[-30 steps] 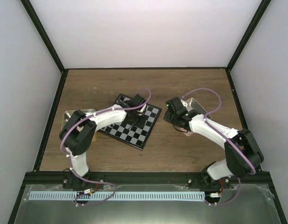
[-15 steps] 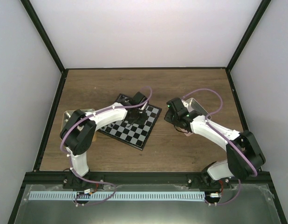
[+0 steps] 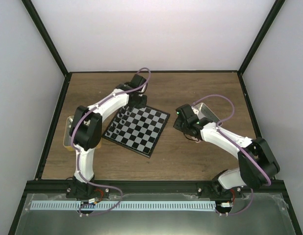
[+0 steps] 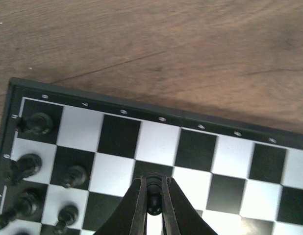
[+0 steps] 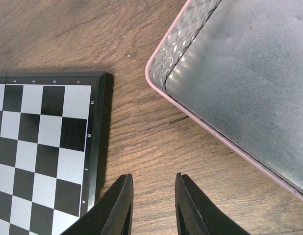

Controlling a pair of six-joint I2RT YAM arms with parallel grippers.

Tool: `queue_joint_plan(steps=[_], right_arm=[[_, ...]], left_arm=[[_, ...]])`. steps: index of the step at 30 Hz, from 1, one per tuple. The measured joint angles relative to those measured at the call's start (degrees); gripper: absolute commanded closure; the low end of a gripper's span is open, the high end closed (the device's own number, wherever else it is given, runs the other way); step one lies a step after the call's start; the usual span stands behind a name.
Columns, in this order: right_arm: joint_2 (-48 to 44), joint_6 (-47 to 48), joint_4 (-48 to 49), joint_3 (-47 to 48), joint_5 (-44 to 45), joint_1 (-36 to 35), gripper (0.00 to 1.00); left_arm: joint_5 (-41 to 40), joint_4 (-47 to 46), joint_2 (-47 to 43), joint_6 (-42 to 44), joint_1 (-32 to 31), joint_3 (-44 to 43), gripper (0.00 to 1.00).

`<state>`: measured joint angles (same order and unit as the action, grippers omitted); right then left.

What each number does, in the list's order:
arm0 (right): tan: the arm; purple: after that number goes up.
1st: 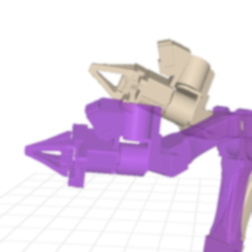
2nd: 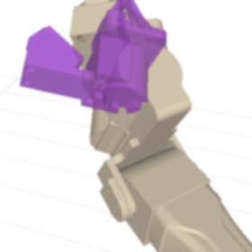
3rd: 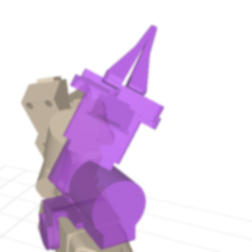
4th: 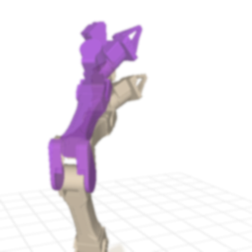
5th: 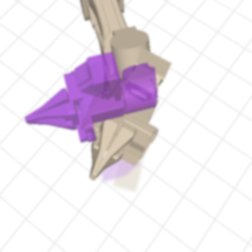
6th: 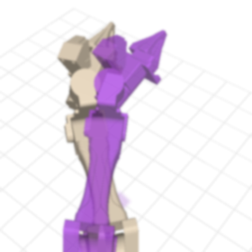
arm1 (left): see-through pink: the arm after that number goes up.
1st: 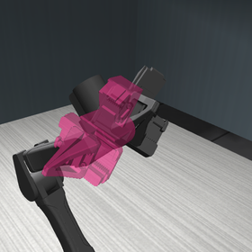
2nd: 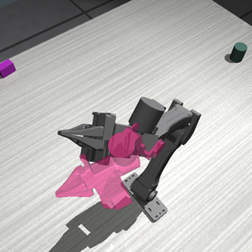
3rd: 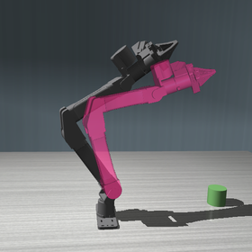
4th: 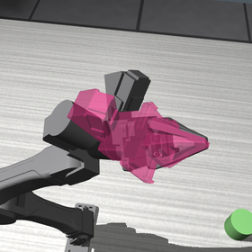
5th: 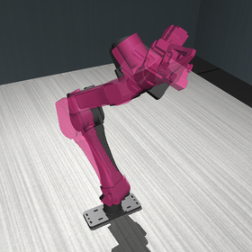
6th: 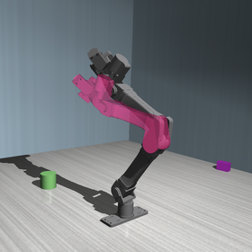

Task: Set up the chess pieces on the board
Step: Place the chess piece on the chessboard.

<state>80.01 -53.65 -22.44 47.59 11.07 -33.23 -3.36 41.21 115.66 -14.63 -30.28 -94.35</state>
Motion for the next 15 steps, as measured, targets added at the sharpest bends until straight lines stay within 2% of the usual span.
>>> queue_joint_plan(steps=[6,15], right_arm=[[0.0,0.0,0.2,0.0,-0.5,0.0,0.75],[0.0,0.0,0.3,0.0,-1.0,0.0,0.75]], left_arm=[[-0.2,1.8,5.2,-0.1,3.0,-4.8,0.91],[-2.9,2.7,9.0,-0.8,4.0,-7.6,0.91]])
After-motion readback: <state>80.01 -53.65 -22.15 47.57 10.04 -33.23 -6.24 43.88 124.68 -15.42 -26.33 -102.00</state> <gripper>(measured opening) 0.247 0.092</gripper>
